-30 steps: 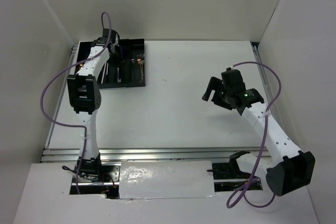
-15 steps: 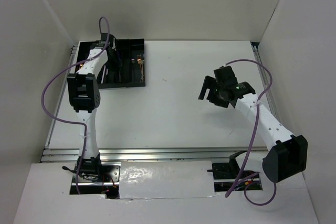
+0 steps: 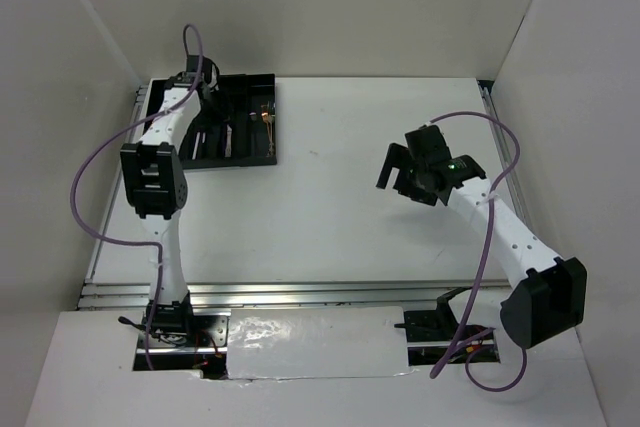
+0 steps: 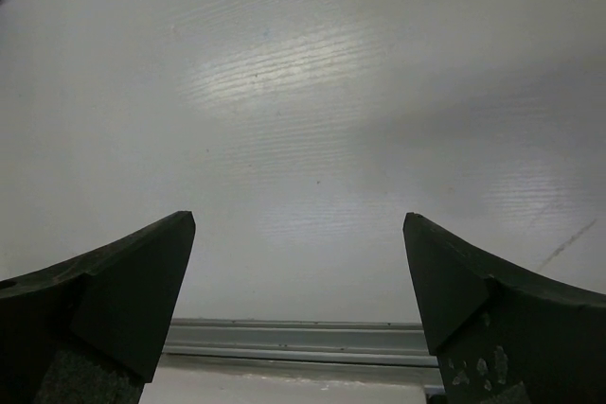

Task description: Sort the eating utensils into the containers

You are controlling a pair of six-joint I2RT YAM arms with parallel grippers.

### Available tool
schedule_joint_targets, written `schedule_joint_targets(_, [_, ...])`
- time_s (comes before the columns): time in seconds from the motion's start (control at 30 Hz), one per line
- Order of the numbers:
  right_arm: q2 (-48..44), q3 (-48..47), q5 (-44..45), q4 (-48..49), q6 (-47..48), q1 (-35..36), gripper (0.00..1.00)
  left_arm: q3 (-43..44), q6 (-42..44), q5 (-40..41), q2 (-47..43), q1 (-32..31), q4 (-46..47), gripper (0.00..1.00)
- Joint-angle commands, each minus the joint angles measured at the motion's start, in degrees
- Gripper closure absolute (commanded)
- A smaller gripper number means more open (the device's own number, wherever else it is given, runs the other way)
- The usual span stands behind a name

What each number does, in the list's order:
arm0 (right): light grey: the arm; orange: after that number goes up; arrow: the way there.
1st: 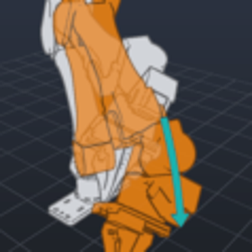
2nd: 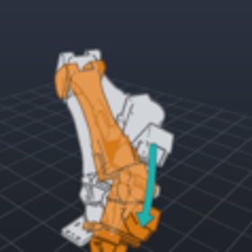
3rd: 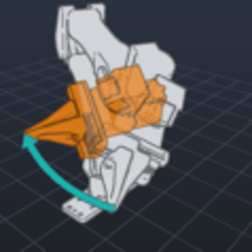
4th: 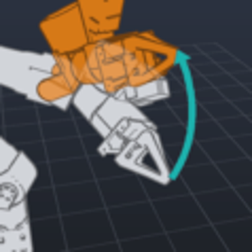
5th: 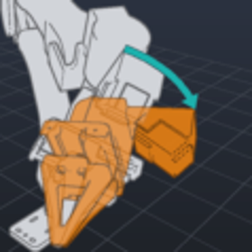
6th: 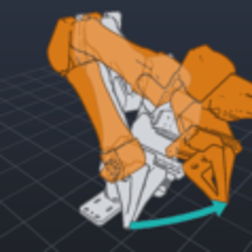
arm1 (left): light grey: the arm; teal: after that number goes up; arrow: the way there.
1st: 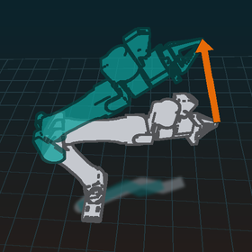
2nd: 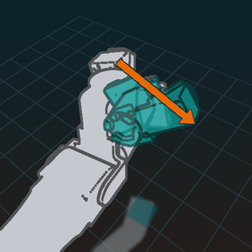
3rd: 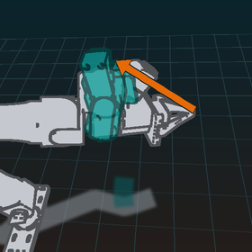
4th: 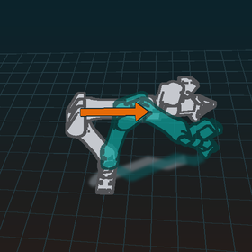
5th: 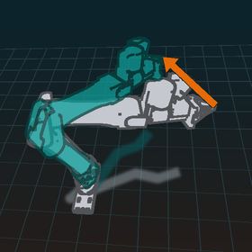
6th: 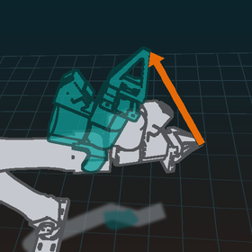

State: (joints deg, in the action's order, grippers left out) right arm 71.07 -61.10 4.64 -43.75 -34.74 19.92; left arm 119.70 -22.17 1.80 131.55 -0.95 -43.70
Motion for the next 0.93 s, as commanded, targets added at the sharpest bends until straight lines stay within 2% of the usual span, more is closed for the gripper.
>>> schedule_joint_targets(0.0, [-2.07,-3.23,4.66,-2.22,-1.73,0.73,0.0,1.86,2.31,-0.93,-13.4,-1.07,-1.56,0.3])
schedule_joint_targets(0.1, [-1.9,-4.19,9.92,-5.37,-2.96,0.73,0.0,-3.67,3.1,-1.36,-24.38,-1.16,-0.51,0.31])
schedule_joint_targets(0.13, [-1.64,-4.72,11.42,-7.73,-3.83,0.73,0.0,-8.56,3.8,-2.41,-30.93,-1.25,0.36,0.3])
schedule_joint_targets(0.2, [-0.41,-6.48,15.28,-10.56,-5.5,0.73,0.0,-14.38,4.5,-5.3,-37.47,-0.98,3.17,0.3])
schedule_joint_targets(0.3, [0.21,-7.89,16.97,-13.91,-7.18,1.43,0.0,-29.46,5.65,-7.33,-52.83,-1.33,5.55,0.28])
schedule_joint_targets(0.4, [-1.97,-7.19,15.41,-12.77,-5.61,2.49,0.0,-36.97,6.09,-7.78,-60.33,-2.21,5.82,0.27])
schedule_joint_targets(0.5, [-6.1,-4.91,12.24,-8.56,-2.1,3.37,0.0,-46.98,6.35,-6.03,-71.47,-3.27,4.6,0.27])
schedule_joint_targets(0.6, [-13.31,-1.57,6.88,-1.45,0.55,3.63,0.0,-53.49,6.44,-4.18,-79.48,-3.44,4.68,0.27])
schedule_joint_targets(0.7, [-19.63,0.01,4.41,0.85,1.08,3.55,0.0,-55.54,6.44,-3.13,-84.16,-3.36,3.63,0.28])
schedule_joint_targets(0.9, [-22.81,1.95,4.76,1.3,1.08,3.54,0.0,-53.78,6.88,-2.07,-85.4,-2.92,0.99,0.28])
